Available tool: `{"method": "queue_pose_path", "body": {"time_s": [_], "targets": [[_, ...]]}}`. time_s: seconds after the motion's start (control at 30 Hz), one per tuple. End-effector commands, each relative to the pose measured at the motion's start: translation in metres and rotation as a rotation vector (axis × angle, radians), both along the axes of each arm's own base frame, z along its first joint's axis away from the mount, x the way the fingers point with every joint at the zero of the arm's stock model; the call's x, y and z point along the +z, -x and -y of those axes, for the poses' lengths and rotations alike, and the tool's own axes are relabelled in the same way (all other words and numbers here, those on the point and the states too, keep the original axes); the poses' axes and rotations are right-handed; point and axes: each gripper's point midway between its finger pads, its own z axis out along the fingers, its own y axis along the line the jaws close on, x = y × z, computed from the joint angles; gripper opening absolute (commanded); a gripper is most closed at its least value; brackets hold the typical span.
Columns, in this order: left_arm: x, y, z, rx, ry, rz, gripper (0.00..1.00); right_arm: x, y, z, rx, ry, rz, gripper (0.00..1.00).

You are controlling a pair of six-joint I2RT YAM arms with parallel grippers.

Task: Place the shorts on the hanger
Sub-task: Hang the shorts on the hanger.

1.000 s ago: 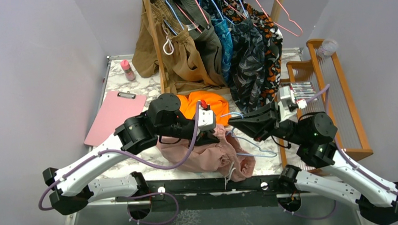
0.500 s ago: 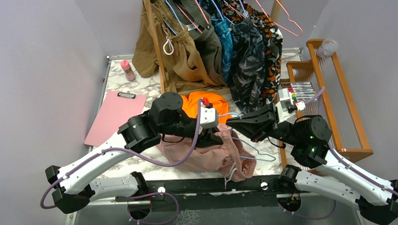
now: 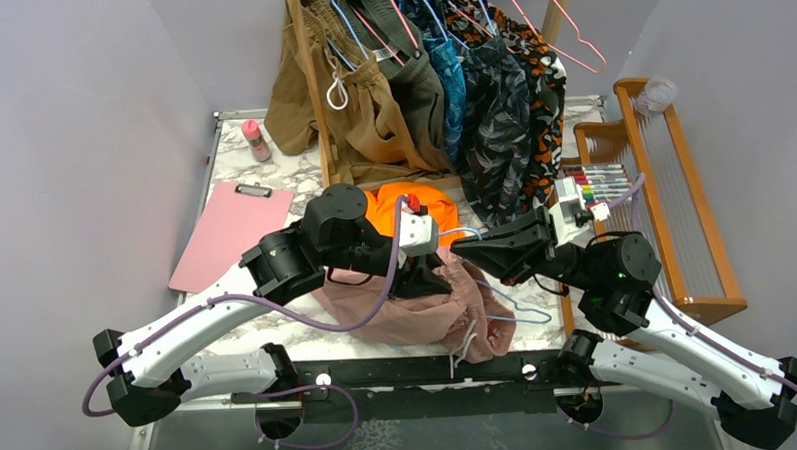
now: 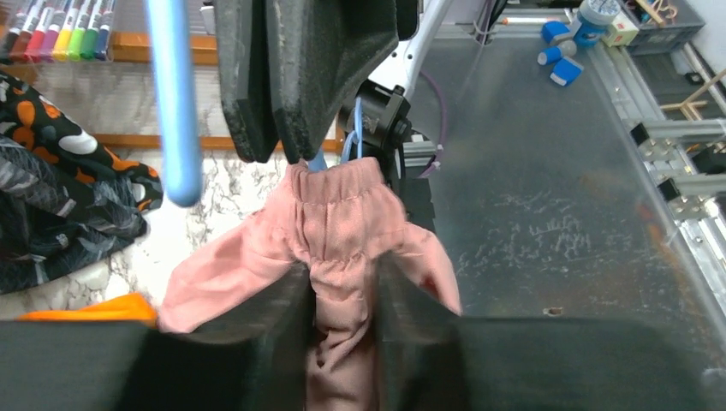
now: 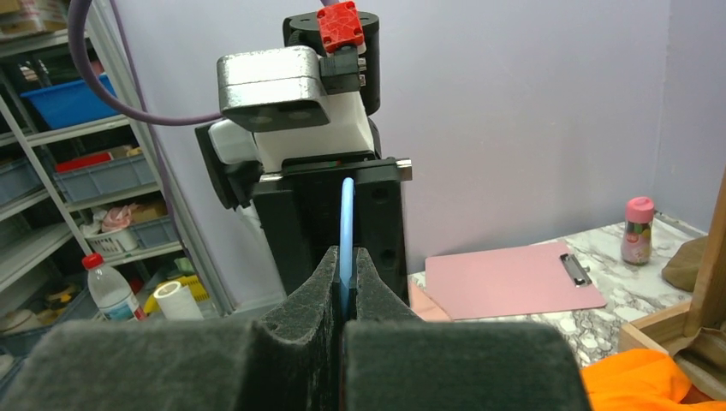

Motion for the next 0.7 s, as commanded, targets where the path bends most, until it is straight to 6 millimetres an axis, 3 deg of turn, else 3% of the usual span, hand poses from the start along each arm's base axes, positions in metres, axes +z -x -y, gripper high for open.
{"method": "queue_pose_path", "body": {"time_s": [0.0, 0.03, 0.3, 0.33, 0.47, 0.6, 0.67], "targets": [[0.003, 0.006, 0.003, -0.038, 0.026, -0.010, 0.12, 0.015, 0.010, 0.003, 0.034, -0.062, 0.040, 0.01], [0.001, 0.004, 0.004, -0.026, 0.020, -0.011, 0.00, 0.014, 0.010, 0.003, 0.036, -0.061, 0.041, 0.01], [-0.001, -0.017, -0.006, 0.119, 0.022, 0.054, 0.00, 0.002, 0.006, -0.002, 0.019, 0.044, 0.043, 0.01], [0.001, -0.023, -0.010, 0.157, 0.028, 0.072, 0.00, -0.001, 0.003, -0.002, 0.007, 0.068, 0.031, 0.05], [0.016, -0.045, -0.032, 0.336, 0.084, 0.158, 0.00, -0.006, -0.008, 0.002, -0.064, 0.145, -0.025, 0.57], [0.050, -0.056, -0.068, 0.493, 0.186, 0.243, 0.00, 0.012, -0.018, 0.025, -0.187, 0.152, -0.053, 0.76], [0.070, -0.060, -0.091, 0.581, 0.247, 0.277, 0.00, 0.020, -0.023, 0.041, -0.260, 0.145, -0.079, 0.79]]}}
